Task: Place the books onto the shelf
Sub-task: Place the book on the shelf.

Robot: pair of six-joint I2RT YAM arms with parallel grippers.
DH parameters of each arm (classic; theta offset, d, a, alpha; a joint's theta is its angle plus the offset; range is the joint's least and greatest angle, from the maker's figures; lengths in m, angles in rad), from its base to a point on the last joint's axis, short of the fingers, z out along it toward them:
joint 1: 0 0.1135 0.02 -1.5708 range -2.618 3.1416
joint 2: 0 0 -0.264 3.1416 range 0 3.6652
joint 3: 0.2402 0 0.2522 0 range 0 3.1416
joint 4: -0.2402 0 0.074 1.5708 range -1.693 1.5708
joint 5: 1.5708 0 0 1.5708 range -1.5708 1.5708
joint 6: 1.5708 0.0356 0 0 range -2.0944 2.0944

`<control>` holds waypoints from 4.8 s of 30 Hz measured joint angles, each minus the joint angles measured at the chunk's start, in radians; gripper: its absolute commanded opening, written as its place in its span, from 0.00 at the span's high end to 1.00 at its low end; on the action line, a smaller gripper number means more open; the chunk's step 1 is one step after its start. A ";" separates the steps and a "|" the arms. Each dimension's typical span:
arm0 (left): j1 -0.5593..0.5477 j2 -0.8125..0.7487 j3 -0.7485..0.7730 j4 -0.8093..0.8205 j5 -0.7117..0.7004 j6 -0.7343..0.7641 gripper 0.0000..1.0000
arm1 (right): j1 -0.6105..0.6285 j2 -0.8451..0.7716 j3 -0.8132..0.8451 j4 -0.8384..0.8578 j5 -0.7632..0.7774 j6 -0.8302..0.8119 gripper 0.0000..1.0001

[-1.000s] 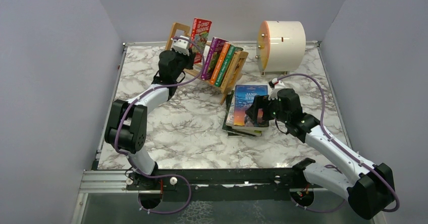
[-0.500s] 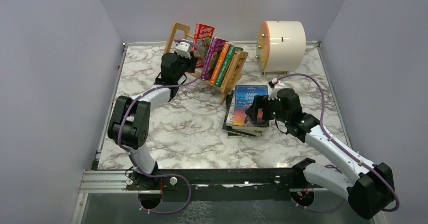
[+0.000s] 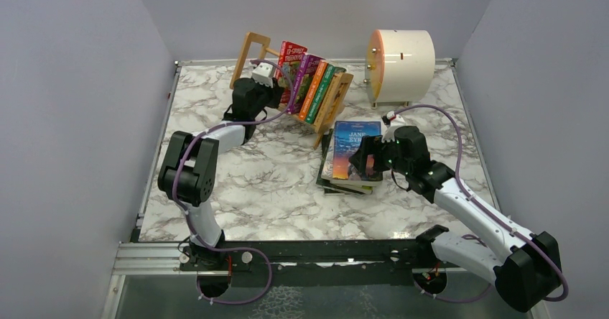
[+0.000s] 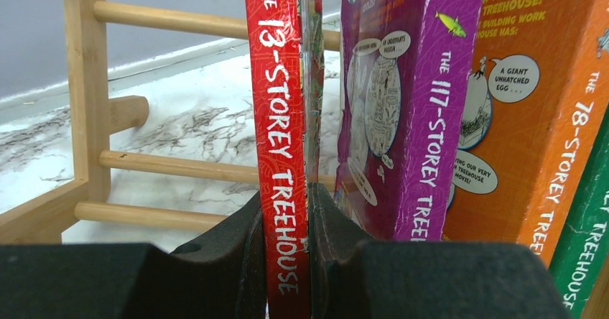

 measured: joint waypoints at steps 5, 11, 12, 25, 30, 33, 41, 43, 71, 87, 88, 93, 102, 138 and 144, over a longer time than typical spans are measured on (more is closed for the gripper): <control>0.000 0.017 0.000 0.000 0.018 0.000 1.00 | 0.000 0.000 0.000 0.000 0.000 0.000 0.09; 0.000 0.040 0.000 0.010 0.043 0.000 1.00 | 0.000 0.000 0.000 0.000 0.001 0.000 0.09; 0.000 0.043 0.001 0.014 0.048 0.000 1.00 | 0.000 0.000 0.000 0.000 0.001 0.000 0.09; 0.000 0.087 0.029 0.030 0.092 -0.003 1.00 | 0.000 0.007 0.000 0.004 0.002 0.000 0.09; 0.000 0.096 0.047 0.028 0.107 -0.003 1.00 | 0.000 0.014 0.003 0.008 0.002 0.000 0.09; 0.000 0.103 0.056 0.030 0.120 -0.003 1.00 | 0.000 0.015 0.005 0.007 0.002 0.000 0.09; 0.000 0.106 0.058 0.031 0.131 -0.004 1.00 | 0.000 0.015 0.005 0.007 0.002 0.000 0.09; 0.000 0.106 0.058 0.031 0.132 -0.004 1.00 | 0.000 0.015 0.005 0.007 0.002 0.000 0.09; 0.000 0.104 0.058 0.003 0.134 0.031 0.93 | 0.000 0.024 0.007 0.016 0.002 0.003 0.09; -0.001 0.074 0.058 -0.053 0.133 0.032 0.64 | 0.000 0.022 0.007 0.016 0.002 0.003 0.09; -0.001 0.070 0.058 -0.053 0.133 0.032 0.63 | 0.000 0.021 0.007 0.016 0.002 0.003 0.09; -0.001 0.052 0.058 -0.055 0.121 0.031 0.57 | 0.000 0.012 0.007 0.010 0.002 0.003 0.09; -0.001 0.030 0.058 -0.057 0.120 0.030 0.57 | 0.000 0.000 0.007 -0.002 0.002 0.004 0.09; 0.000 0.071 0.148 -0.071 0.183 -0.003 0.93 | 0.000 -0.003 0.007 -0.009 0.005 0.003 0.09; -0.001 0.071 0.148 -0.071 0.198 0.001 0.98 | 0.000 -0.003 0.007 -0.009 0.005 0.003 0.09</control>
